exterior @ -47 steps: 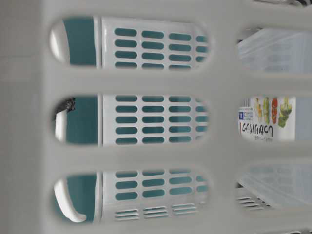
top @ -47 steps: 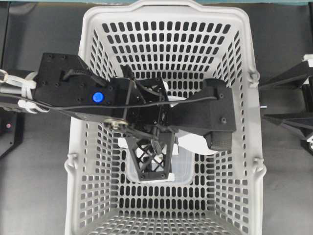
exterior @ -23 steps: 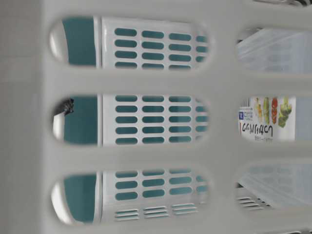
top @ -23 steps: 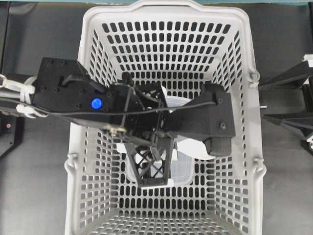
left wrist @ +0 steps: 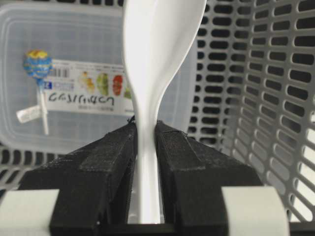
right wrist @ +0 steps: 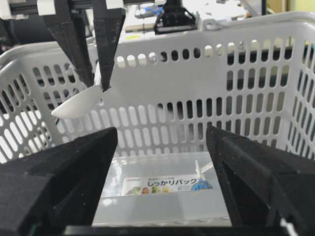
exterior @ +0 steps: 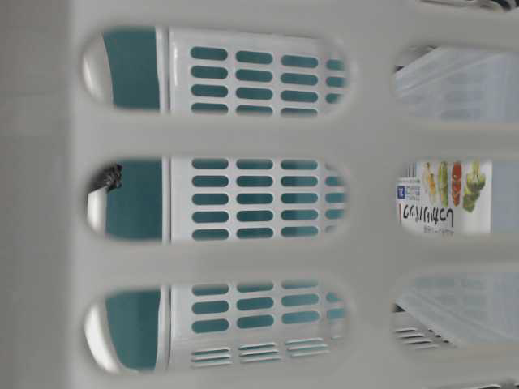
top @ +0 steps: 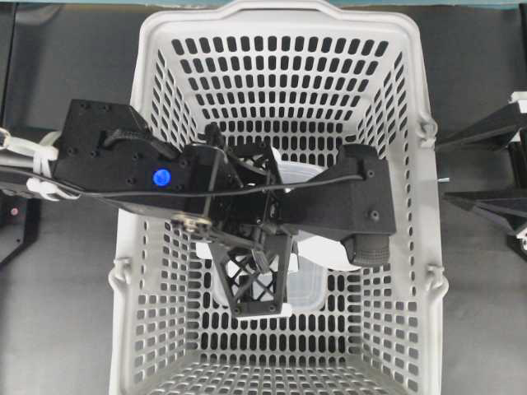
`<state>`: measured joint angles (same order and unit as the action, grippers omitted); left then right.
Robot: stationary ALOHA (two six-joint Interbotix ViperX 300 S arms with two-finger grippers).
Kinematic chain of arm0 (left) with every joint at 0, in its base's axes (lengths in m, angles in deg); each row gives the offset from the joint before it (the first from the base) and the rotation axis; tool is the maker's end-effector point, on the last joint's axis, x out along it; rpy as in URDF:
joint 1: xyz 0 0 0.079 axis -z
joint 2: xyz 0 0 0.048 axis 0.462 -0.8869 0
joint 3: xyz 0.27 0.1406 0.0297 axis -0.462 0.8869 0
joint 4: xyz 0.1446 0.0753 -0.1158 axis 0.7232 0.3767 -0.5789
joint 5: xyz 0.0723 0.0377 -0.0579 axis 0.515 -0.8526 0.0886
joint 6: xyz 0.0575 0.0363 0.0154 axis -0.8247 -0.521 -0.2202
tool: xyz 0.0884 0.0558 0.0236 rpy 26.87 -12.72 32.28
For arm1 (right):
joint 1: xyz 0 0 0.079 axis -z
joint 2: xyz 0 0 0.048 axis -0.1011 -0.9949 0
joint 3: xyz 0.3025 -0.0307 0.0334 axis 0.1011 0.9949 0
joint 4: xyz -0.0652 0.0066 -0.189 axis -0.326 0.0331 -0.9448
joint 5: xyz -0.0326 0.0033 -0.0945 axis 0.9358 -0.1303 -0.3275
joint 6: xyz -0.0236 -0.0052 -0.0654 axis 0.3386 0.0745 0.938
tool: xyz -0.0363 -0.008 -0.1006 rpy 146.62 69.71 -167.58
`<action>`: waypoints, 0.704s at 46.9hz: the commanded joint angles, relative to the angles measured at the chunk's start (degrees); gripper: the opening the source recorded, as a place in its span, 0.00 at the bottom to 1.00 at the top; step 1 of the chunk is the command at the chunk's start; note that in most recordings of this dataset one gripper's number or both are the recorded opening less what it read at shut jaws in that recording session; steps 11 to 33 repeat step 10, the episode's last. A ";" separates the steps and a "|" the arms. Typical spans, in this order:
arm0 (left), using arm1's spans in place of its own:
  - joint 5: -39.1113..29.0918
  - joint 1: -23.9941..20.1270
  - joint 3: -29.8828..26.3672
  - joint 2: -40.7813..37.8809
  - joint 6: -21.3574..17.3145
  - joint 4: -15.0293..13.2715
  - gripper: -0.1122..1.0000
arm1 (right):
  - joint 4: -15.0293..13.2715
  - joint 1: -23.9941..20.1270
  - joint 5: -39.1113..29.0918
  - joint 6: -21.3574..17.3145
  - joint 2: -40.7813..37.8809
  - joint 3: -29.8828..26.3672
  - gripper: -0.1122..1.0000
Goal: Pick up the chinese spoon from the shopping basket with the left arm.
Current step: 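Lift the white spoon upward off the container with the left gripper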
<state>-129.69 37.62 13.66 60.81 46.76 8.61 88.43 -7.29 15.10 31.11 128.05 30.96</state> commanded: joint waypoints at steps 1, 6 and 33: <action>0.18 0.18 -1.49 0.97 0.09 0.09 0.20 | 0.18 -0.09 0.53 -0.09 -0.35 -0.97 0.73; 0.18 0.18 -1.49 0.97 0.09 0.18 0.20 | 0.18 -0.09 0.53 -0.09 -0.44 -0.97 0.73; 0.18 0.18 -1.49 0.97 0.09 0.09 0.20 | 0.09 -0.18 0.44 -0.09 -0.35 -0.97 0.73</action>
